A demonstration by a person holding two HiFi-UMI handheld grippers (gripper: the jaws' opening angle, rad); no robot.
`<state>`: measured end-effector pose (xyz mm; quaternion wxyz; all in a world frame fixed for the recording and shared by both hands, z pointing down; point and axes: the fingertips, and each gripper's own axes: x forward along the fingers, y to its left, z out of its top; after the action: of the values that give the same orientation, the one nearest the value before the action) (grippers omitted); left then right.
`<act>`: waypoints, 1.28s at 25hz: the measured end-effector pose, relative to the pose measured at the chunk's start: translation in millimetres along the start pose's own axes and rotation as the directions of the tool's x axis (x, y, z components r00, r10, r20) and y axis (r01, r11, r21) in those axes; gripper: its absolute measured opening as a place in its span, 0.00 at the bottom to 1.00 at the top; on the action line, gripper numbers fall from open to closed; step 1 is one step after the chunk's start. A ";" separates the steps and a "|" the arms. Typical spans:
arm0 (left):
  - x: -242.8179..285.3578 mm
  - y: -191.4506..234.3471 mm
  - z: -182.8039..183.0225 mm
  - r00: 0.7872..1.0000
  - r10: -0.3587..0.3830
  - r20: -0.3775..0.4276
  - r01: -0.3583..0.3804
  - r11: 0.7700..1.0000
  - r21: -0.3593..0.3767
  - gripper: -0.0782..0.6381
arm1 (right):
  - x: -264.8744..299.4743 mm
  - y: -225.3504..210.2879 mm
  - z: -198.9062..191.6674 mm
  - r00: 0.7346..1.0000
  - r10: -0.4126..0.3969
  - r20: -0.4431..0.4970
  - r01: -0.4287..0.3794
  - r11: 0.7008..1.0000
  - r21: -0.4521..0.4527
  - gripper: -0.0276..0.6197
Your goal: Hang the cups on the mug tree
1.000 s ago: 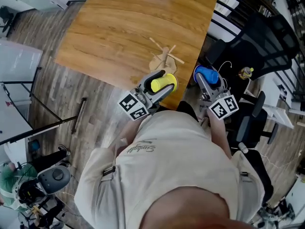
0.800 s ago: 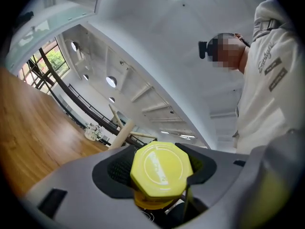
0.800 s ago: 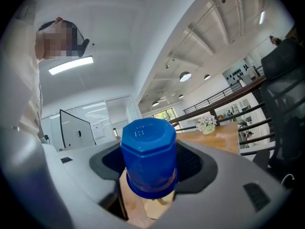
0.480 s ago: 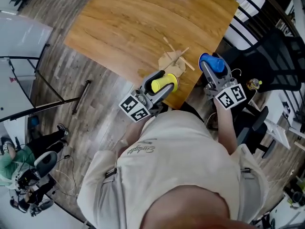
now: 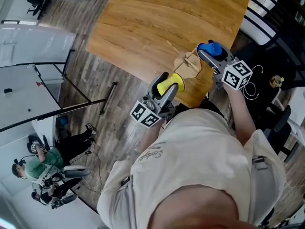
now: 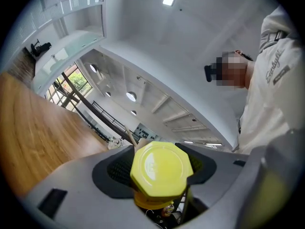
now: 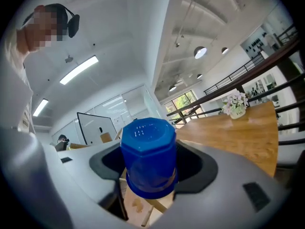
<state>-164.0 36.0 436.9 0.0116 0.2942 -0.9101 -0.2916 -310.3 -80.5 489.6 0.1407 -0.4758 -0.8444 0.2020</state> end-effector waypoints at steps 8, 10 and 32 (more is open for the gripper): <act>-12.1 1.4 2.6 0.995 0.088 0.047 -0.088 0.996 0.011 0.49 | 30.4 -1.7 -18.9 0.992 0.114 -0.047 -0.108 0.988 0.108 0.48; -14.6 1.1 2.4 0.994 0.101 0.050 -0.102 0.995 0.015 0.49 | 36.1 -1.1 -26.5 0.989 0.131 -0.063 -0.121 0.983 0.140 0.48; -14.0 14.6 13.8 0.990 0.120 0.078 -0.122 0.992 0.020 0.49 | 30.4 -4.6 -85.3 0.971 0.212 -0.114 -0.156 0.914 0.374 0.55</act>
<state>-162.8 60.4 435.4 -0.0093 0.2272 -0.9296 -0.2900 -292.5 -38.8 568.2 0.2702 -0.5333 -0.7306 0.3298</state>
